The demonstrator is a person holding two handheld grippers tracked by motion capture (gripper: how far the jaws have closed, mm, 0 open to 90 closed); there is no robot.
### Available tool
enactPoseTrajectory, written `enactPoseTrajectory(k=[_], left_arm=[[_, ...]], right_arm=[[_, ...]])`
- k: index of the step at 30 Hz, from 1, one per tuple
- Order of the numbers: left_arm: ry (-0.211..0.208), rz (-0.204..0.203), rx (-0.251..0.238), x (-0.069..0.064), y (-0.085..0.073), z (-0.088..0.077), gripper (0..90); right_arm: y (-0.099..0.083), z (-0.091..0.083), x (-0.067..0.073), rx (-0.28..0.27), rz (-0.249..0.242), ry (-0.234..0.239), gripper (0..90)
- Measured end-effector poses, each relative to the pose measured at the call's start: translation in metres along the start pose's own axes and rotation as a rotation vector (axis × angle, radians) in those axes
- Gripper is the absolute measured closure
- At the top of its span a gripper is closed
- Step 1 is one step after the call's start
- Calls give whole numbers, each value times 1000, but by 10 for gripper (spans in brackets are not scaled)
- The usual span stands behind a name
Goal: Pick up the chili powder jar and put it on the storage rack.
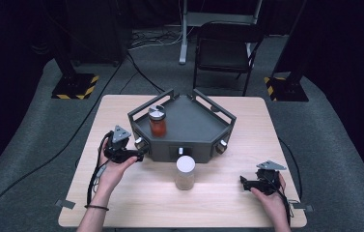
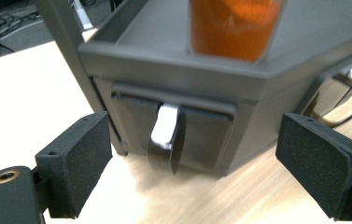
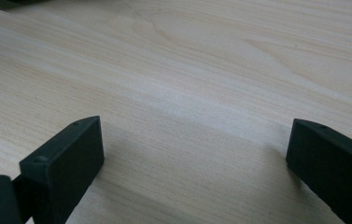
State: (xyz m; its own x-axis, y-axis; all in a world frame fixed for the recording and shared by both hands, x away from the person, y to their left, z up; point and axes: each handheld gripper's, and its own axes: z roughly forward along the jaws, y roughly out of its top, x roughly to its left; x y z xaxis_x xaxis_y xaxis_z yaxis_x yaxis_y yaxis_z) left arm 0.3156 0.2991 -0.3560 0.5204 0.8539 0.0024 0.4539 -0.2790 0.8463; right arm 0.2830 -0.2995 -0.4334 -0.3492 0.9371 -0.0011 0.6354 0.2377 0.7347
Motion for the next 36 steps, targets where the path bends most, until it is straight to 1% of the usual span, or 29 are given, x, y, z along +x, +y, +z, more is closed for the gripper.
enactPoseTrajectory(k=[3,9,11,16,20,27,33,36], left_arm=[[7,-2,0,1,-8,-1,99],[7,-19,3,6,-23,-1,100],[4,-21,9,7,-27,0,100],[-3,-41,27,8,-40,4,100],[-7,-57,46,10,-50,7,100],[-2,-67,96,11,-66,15,105],[-5,-75,141,13,-74,21,103],[-5,-73,162,13,-75,22,102]], right_arm=[[0,0,0,0,0,0,36],[0,0,0,0,0,0,37],[0,0,0,0,0,0,37],[0,0,0,0,0,0,37],[0,0,0,0,0,0,37],[0,0,0,0,0,0,37],[0,0,0,0,0,0,37],[0,0,0,0,0,0,36]])
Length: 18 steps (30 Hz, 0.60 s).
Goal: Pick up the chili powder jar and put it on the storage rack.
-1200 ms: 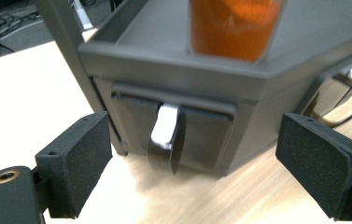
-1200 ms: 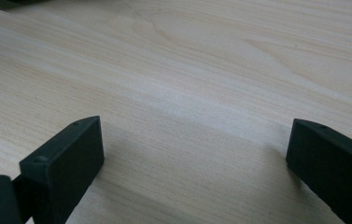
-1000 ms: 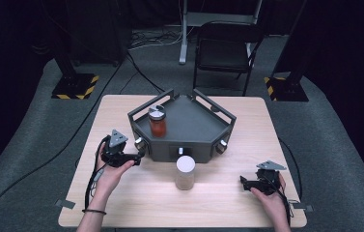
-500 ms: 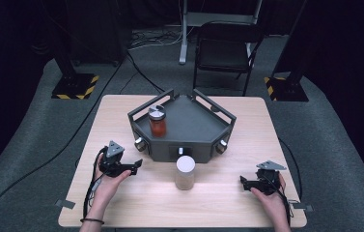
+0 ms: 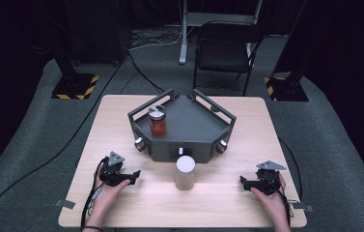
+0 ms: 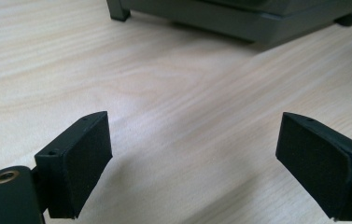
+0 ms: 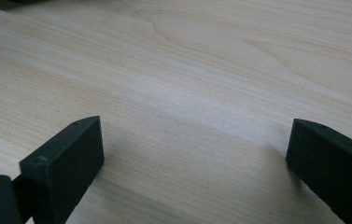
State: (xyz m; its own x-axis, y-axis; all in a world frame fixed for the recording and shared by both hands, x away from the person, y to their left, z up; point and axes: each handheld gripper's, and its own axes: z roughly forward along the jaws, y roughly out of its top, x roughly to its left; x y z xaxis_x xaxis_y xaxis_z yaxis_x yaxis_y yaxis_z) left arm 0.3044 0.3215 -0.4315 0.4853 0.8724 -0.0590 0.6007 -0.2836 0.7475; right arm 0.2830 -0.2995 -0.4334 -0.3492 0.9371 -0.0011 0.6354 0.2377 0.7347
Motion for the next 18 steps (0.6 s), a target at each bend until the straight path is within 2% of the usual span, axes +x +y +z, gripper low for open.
enactPoseTrajectory(k=[10,16,18], left_arm=[[9,4,15,-2,-6,1,100],[31,46,18,-9,-8,1,92],[32,45,17,-10,-9,1,86]], right_arm=[[0,0,0,0,0,0,37],[0,0,0,0,0,0,37],[0,0,0,0,0,0,37]])
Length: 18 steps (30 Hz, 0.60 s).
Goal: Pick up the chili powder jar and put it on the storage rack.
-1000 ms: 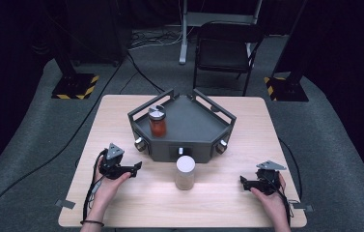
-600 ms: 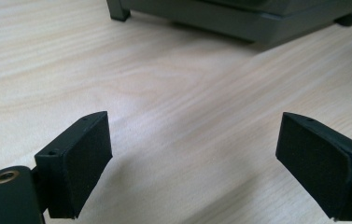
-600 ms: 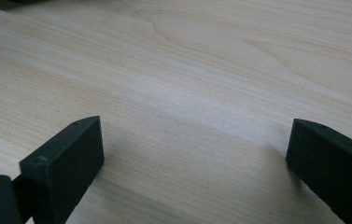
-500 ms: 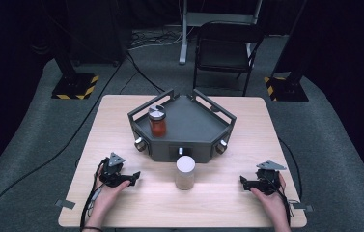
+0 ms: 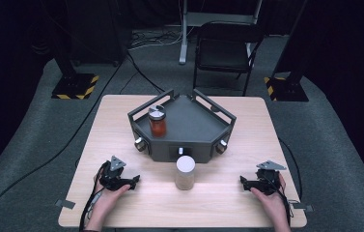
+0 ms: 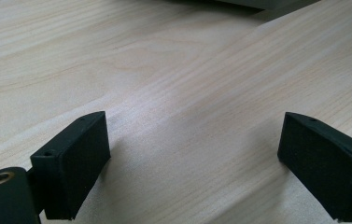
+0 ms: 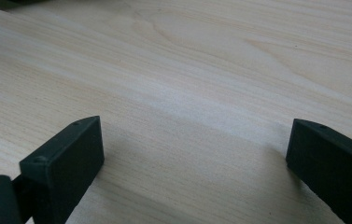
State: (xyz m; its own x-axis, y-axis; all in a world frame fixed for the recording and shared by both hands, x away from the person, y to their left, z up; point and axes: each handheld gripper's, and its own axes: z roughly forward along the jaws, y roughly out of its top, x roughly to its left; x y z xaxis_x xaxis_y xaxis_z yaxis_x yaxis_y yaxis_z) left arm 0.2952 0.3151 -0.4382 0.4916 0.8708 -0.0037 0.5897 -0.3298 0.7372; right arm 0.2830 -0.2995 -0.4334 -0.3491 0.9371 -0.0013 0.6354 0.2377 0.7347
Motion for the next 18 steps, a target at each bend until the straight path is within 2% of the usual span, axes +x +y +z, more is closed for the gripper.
enactPoseTrajectory(k=[18], left_arm=[[-7,2,3,1,1,1,73]], right_arm=[[0,0,0,0,0,0,37]])
